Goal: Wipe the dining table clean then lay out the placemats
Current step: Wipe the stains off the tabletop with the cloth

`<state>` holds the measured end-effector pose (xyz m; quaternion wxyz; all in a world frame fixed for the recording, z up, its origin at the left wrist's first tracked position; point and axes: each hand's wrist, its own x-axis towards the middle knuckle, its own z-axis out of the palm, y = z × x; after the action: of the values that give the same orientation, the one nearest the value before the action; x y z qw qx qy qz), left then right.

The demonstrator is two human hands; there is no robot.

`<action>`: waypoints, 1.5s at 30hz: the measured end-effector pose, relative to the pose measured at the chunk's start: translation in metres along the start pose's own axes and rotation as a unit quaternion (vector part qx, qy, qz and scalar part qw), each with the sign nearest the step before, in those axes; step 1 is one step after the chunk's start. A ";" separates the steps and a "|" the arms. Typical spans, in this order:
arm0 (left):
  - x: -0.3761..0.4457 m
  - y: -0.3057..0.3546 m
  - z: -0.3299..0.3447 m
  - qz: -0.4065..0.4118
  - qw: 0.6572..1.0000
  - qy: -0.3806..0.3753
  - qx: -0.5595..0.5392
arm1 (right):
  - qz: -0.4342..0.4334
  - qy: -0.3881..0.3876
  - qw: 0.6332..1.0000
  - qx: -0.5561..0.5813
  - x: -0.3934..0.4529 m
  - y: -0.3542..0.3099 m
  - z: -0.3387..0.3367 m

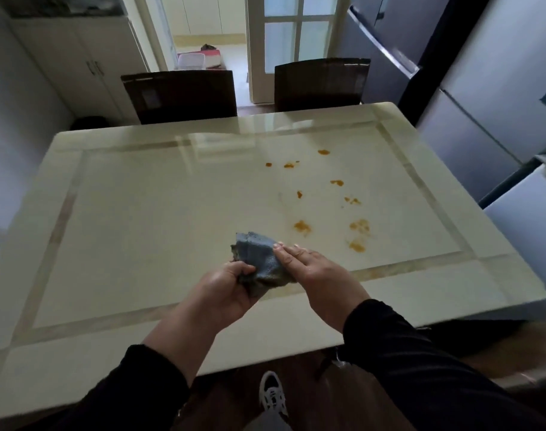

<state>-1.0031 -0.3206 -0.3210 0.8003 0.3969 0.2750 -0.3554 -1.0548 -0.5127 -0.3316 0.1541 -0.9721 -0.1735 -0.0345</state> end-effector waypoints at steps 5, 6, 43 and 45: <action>0.037 0.016 0.011 -0.008 1.000 0.004 0.018 | 0.007 0.004 1.000 0.001 0.028 0.028 0.008; 0.043 0.019 0.009 -0.007 1.000 0.012 0.025 | 0.008 0.003 1.000 0.002 0.032 0.030 0.013; 0.215 0.035 -0.063 0.326 0.761 0.331 0.452 | -0.138 -0.183 0.972 -0.052 0.122 0.100 0.180; 0.221 0.030 -0.070 0.342 0.738 0.323 0.483 | -0.048 -0.165 0.982 -0.076 0.139 0.123 0.175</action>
<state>-0.8584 -0.3267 -0.5048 0.4320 0.8886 0.1541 0.0071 -0.8793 -0.5223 -0.5168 0.0469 -0.9639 -0.2396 0.1063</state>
